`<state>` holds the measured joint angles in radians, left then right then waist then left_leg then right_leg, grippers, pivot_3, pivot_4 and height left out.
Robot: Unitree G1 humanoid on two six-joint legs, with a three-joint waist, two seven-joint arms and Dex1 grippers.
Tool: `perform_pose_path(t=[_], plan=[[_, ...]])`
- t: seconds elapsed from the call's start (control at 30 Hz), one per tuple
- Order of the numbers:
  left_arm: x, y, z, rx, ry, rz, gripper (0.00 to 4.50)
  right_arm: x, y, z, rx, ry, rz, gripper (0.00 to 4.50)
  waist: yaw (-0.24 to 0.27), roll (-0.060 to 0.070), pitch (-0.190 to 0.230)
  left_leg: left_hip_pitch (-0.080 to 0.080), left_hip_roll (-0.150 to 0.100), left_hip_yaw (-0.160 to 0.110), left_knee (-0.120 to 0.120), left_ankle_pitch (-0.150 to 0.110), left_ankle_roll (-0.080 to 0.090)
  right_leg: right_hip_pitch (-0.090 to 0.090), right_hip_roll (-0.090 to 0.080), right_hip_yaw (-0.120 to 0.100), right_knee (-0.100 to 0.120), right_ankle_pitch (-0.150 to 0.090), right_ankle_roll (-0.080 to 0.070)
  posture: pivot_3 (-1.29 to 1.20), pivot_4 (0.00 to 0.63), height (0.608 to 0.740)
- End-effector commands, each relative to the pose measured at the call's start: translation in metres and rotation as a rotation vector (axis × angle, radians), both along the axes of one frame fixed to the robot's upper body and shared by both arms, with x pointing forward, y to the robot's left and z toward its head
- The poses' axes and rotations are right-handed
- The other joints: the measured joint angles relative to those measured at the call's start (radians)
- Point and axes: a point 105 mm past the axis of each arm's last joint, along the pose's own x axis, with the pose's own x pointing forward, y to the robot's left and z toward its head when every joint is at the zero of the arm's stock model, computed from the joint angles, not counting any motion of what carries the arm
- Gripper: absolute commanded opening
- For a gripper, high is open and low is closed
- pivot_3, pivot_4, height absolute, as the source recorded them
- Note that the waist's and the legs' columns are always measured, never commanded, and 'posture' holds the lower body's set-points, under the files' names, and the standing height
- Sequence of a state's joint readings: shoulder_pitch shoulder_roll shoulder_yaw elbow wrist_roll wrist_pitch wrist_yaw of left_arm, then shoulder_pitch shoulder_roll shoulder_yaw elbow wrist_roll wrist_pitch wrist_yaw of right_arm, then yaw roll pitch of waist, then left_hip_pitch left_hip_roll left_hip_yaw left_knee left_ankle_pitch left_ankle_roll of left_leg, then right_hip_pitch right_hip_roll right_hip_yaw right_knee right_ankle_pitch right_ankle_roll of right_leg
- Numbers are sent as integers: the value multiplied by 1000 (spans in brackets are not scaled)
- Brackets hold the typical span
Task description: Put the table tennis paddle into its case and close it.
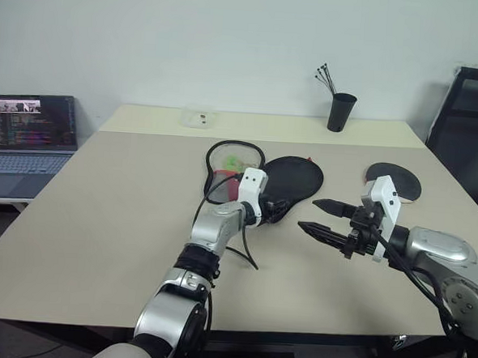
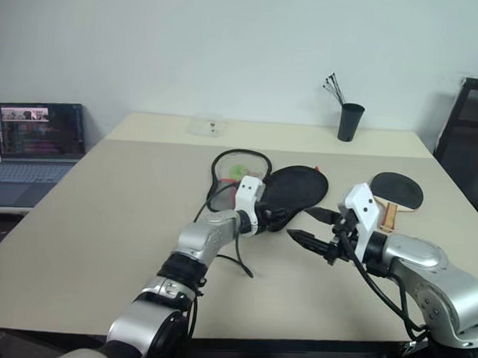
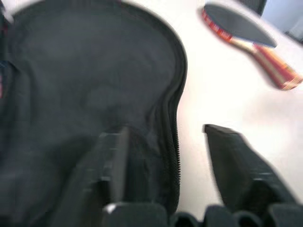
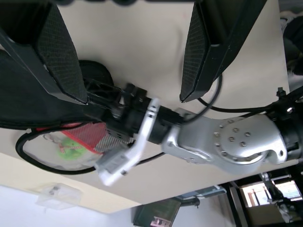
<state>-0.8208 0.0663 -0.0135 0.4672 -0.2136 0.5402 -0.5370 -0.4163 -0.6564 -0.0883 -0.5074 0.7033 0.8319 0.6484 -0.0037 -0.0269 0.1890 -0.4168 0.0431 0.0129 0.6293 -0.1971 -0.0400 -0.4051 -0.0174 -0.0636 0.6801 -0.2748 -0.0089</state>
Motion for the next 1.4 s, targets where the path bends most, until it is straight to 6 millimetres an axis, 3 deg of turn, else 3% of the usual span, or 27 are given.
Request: perform_pose_path(t=[0.03,0.1,0.17,0.3,0.47,0.5,0.8,1.3,1.4], plan=[[-19,4,32,-41,-135,-110,3366,12,2,9,40,-24,-36,3353,1,0,0,0,0,0,0,0,0,0,0,0,0,0,0,0,150,740],[-24,19,35,-48,-160,-99,3366,25,3,6,62,3,-88,3353,2,0,0,0,1,0,0,0,0,0,0,0,1,0,0,0,150,740],[-23,48,40,-38,-217,-40,3366,41,4,-5,77,64,-161,3353,-1,0,0,1,1,-1,1,0,0,0,0,0,1,0,0,0,150,740],[-19,96,51,-71,-258,78,3366,57,16,-23,73,133,-199,3353,-1,0,0,1,3,0,0,0,0,0,0,1,1,1,-2,0,150,740],[-21,138,58,-30,-307,154,3421,86,21,-49,31,184,-371,4487,2,0,0,0,3,0,0,0,0,-1,0,1,0,1,-2,0,150,740],[-22,142,60,-32,-312,154,3421,91,20,-53,26,191,-404,4487,2,0,0,0,3,0,0,0,0,-1,0,1,0,1,-2,0,150,740],[-32,169,73,-25,-336,134,3421,124,27,-80,69,279,-605,4487,1,0,0,0,3,0,0,0,0,-1,-2,1,1,1,-2,0,150,740],[-35,165,77,-14,-346,116,3421,135,70,-94,108,330,-559,4487,0,0,0,0,4,0,-1,0,0,-1,-2,1,1,1,-2,0,150,740],[-36,163,76,-6,-350,108,3421,135,72,-94,144,354,-563,3868,0,0,0,0,4,0,-1,0,0,-1,-2,1,1,1,-2,0,150,740]])
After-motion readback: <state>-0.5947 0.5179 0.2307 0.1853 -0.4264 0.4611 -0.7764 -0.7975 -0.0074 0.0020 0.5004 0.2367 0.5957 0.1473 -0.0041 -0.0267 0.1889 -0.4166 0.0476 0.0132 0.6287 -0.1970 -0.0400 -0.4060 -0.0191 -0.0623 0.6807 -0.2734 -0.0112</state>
